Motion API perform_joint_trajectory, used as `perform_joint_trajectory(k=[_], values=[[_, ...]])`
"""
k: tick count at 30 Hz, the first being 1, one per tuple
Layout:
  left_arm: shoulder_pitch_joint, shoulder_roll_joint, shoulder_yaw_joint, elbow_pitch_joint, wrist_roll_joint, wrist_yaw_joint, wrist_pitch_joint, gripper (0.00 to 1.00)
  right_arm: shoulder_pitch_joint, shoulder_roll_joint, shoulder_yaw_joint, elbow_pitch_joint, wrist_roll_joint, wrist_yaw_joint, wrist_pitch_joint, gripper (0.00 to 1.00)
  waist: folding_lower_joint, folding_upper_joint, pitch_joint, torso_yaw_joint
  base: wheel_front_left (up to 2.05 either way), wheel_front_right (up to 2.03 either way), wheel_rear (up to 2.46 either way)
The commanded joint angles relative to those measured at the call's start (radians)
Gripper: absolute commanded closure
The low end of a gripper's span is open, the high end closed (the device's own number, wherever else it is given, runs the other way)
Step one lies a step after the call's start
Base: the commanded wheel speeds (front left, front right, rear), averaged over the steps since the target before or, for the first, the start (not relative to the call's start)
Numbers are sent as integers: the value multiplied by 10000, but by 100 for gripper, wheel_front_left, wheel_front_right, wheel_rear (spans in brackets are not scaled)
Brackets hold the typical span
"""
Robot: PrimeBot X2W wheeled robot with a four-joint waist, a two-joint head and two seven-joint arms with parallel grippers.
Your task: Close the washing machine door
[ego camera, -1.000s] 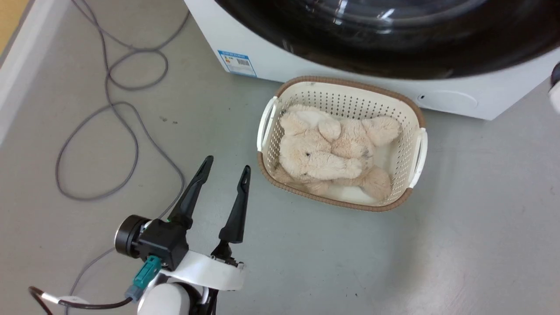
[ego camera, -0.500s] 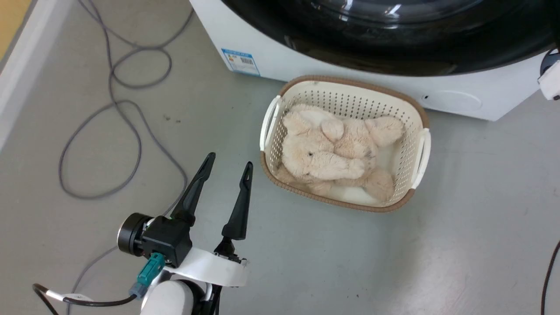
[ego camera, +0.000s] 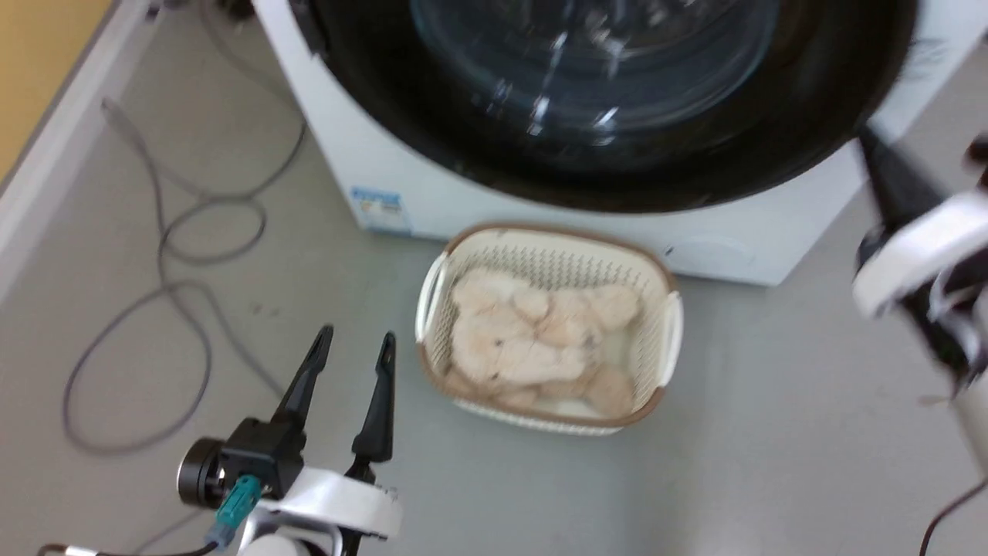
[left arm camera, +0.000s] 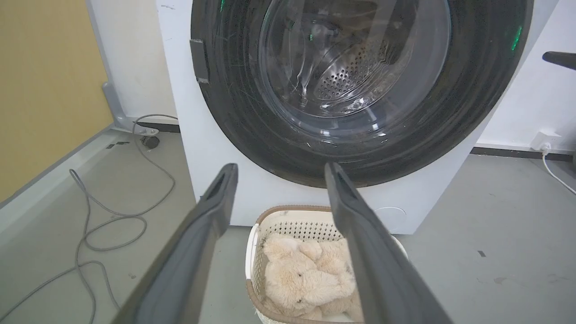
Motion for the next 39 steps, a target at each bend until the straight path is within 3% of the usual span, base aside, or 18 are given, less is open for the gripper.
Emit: perform_joint_trajectory(k=[1, 7, 14, 25, 26, 27, 28, 39], values=[[120, -3, 50, 49, -35, 70, -43, 0, 375, 59, 51, -139, -18, -7, -105, 100, 0, 0, -628, -520, 0, 0, 0], [509, -3, 310, 251, 71, 12, -43, 0, 2281, 363, -386, -1288, -229, -7, -839, 100, 0, 0, -1332, -1120, 0, 0, 0], [860, -3, 550, 211, -22, 65, -43, 0, 4420, 1399, -1568, -2560, -1271, -7, -1197, 100, 0, 0, -1746, -1708, 0, 0, 0], [1335, -3, 519, 157, -103, 209, -44, 0, 6902, 3058, -2829, -4085, -2837, -7, -1278, 100, 0, 0, -2156, -2018, 0, 0, 0], [1373, -3, 520, 168, -96, 227, -44, 0, 7007, 3160, -2904, -4133, -2955, -7, -1280, 81, 0, 0, -2174, -2023, 0, 0, 0], [1406, -3, 526, 200, -85, 233, -44, 0, 7098, 3239, -2940, -4172, -3068, -7, -1276, 49, 0, 0, -2191, -2026, 0, 0, 0], [1429, -3, 529, 231, -77, 232, -44, 0, 7168, 3299, -2990, -4209, -3213, -7, -1273, 0, 0, 0, -2205, -2026, 0, 0, 0], [1471, -3, 373, 465, -68, 193, -44, 0, 7541, 3695, -3278, -4380, -3719, -7, -1267, 0, 0, 0, -2271, -1884, 0, 0, 0]])
